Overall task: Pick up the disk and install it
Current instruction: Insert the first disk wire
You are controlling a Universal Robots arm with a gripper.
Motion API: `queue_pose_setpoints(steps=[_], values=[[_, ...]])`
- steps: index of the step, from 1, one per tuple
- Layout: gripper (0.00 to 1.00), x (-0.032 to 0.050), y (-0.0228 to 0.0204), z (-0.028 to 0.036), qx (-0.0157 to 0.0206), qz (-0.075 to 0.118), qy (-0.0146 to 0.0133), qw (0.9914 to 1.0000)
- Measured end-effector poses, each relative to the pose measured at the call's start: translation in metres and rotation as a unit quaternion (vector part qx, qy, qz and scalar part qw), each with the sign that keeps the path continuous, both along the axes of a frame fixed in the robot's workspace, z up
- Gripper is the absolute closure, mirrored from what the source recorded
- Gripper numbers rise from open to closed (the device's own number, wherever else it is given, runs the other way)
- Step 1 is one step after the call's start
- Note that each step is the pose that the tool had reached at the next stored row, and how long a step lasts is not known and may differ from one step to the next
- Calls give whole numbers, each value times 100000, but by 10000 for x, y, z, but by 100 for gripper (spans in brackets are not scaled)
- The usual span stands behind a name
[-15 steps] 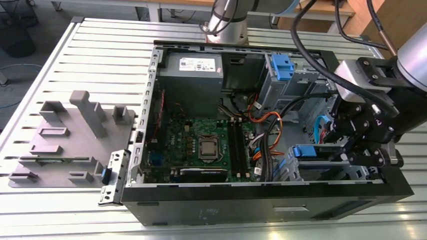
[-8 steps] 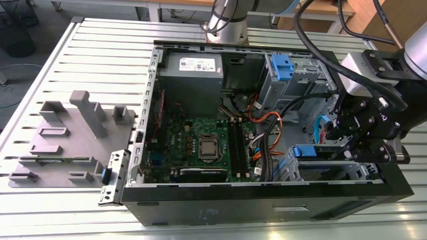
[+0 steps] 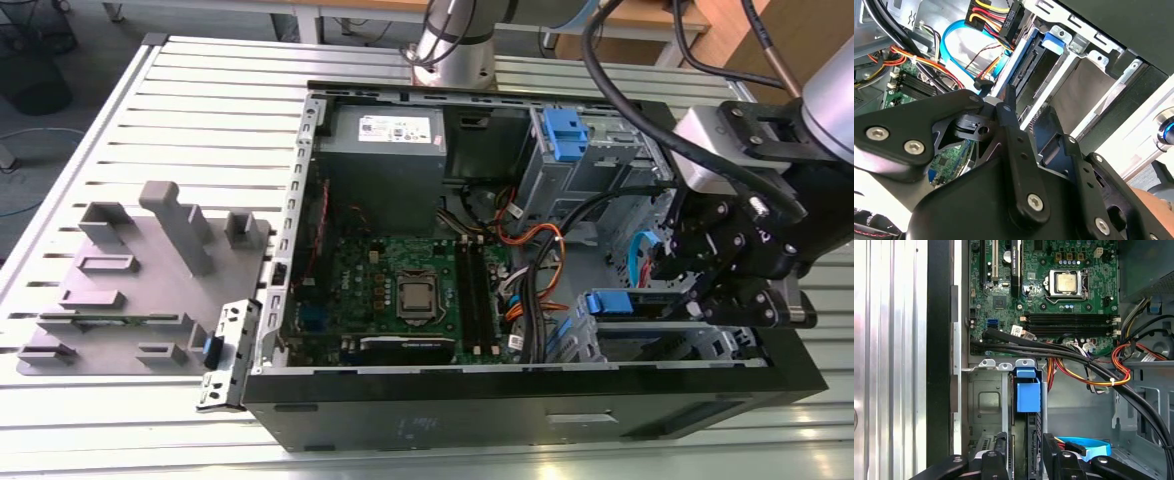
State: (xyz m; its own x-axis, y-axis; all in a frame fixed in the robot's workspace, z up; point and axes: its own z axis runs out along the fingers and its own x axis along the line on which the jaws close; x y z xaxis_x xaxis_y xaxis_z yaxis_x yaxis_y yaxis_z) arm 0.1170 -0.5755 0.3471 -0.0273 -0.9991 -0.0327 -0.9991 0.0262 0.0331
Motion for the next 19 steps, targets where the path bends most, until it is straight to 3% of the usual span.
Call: queue_pose_setpoints(steps=[11,19], values=[[58,-3,1,2,5,-2,-27,100000],[58,-3,2,61,2,-4,-28,100000]])
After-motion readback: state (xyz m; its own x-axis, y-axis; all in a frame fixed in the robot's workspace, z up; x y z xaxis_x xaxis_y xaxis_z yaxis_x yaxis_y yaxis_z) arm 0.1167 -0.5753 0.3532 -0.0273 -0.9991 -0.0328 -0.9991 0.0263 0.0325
